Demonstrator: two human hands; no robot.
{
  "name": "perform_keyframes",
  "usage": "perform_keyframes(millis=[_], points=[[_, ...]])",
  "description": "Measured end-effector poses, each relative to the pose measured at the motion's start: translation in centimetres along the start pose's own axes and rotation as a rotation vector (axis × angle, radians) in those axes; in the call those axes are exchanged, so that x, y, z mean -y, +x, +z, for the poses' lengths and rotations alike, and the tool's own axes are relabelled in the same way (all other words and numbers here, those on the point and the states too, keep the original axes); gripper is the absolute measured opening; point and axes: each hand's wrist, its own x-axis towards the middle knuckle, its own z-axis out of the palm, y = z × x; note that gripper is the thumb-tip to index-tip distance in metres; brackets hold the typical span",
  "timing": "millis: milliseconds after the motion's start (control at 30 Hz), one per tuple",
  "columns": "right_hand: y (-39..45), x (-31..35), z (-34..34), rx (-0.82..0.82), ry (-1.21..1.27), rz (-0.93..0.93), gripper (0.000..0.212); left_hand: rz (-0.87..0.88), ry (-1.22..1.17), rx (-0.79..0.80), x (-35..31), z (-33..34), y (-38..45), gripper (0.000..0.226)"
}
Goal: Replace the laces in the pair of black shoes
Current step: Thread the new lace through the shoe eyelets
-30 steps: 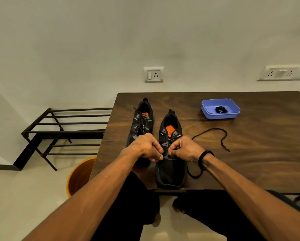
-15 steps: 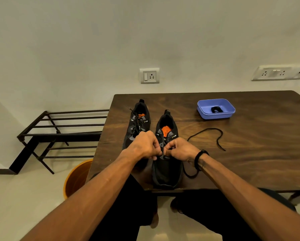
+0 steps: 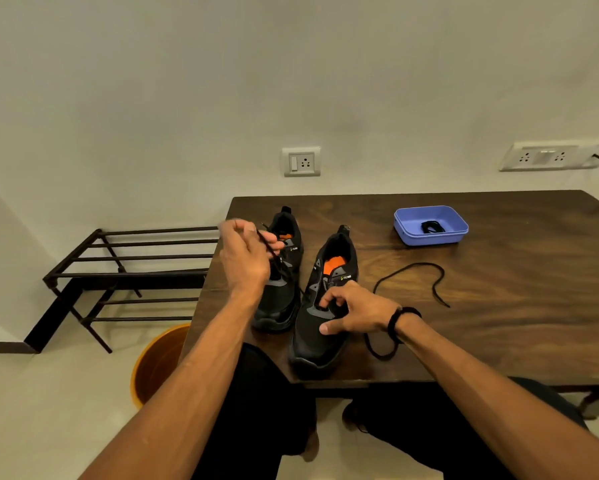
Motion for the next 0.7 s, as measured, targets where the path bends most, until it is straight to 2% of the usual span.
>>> perform_keyframes(millis=[67,200,267,300,367,433,533,567,633,700], points=[[0.0,0.1,0.0,-0.039,0.019,-0.023,0.058,0.181,-0.002,-0.070,-0.7,-0.2,0.0,0.016],[-0.4,-0.1,-1.0,-0.145,-0.045,-0.004,0.060,0.391,0.065,-0.390,-0.7,-1.5,0.6,0.023],[-0.4,-0.7,-1.7,-0.220,-0.124,0.007,0.060,0.434,0.123,-0.447,-0.4,-1.9,1.1,0.023],[-0.4,-1.0,-2.1,-0.248,-0.159,0.003,0.060,0.448,0.156,-0.421,-0.4,-1.8,1.2,0.022],[-0.3,-1.6,-2.5,-0.264,-0.176,-0.036,0.056,0.436,0.316,-0.232,-0.1,-1.4,1.0,0.018],[-0.5,-1.9,-2.2,-0.258,-0.174,-0.046,0.053,0.304,0.567,0.175,0.7,-0.4,0.3,0.013],[-0.4,-1.9,-1.8,-0.274,-0.199,-0.027,0.053,0.088,0.976,0.769,2.1,2.0,-1.0,0.032],[-0.5,-1.9,-1.8,-0.280,-0.190,-0.027,0.053,0.025,1.064,0.894,2.3,2.9,-1.5,0.041],[-0.7,-1.9,-1.8,-0.293,-0.151,-0.021,0.053,-0.036,1.209,1.043,2.5,4.3,-2.2,0.049],[-0.7,-1.9,-1.8,-0.309,-0.147,-0.025,0.052,-0.007,1.165,1.108,2.3,5.1,-2.5,0.036]])
